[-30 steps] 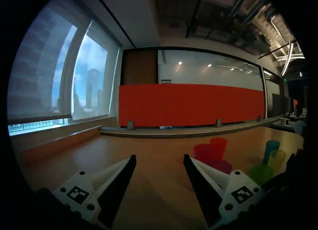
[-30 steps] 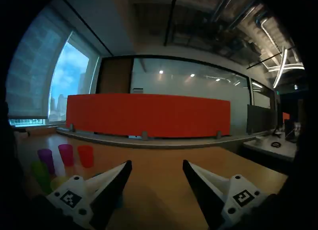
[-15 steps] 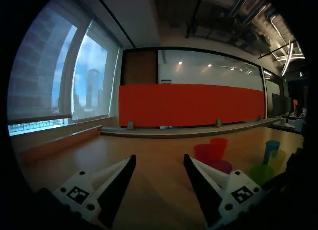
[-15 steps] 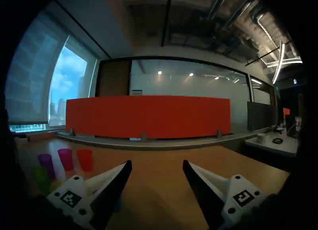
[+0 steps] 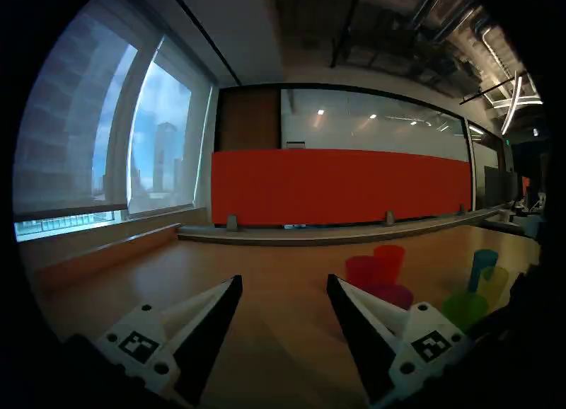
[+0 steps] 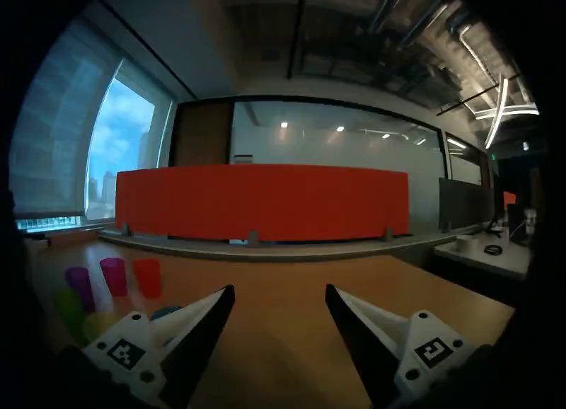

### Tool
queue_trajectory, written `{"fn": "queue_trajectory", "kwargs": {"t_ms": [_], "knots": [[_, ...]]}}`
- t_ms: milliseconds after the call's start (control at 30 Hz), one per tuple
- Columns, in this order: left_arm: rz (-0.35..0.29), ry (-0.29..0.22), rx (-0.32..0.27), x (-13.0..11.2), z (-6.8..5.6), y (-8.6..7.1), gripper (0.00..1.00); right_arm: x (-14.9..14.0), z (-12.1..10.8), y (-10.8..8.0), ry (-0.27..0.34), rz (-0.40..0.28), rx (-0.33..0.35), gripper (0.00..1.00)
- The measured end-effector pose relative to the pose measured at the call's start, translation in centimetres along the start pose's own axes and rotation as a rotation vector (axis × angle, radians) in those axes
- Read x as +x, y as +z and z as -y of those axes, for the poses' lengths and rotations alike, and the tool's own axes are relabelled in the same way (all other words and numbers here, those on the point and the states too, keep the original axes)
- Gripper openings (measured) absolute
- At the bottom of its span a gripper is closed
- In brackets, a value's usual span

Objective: Pour water

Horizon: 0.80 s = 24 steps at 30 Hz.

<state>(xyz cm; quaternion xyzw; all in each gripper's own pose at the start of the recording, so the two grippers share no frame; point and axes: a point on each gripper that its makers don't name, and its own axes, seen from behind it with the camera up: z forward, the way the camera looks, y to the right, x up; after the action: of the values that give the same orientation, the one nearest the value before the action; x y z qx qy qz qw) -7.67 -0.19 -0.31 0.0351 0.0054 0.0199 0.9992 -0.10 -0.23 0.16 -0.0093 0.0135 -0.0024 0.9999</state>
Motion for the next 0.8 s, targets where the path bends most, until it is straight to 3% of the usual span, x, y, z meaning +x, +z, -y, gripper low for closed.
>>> {"fn": "queue_trajectory", "kwargs": {"t_ms": [800], "knots": [[0.0, 0.0, 0.0, 0.0, 0.0, -0.1, 0.88, -1.3, -0.6, 0.1, 0.005, 0.017, -0.001, 0.99]]}}
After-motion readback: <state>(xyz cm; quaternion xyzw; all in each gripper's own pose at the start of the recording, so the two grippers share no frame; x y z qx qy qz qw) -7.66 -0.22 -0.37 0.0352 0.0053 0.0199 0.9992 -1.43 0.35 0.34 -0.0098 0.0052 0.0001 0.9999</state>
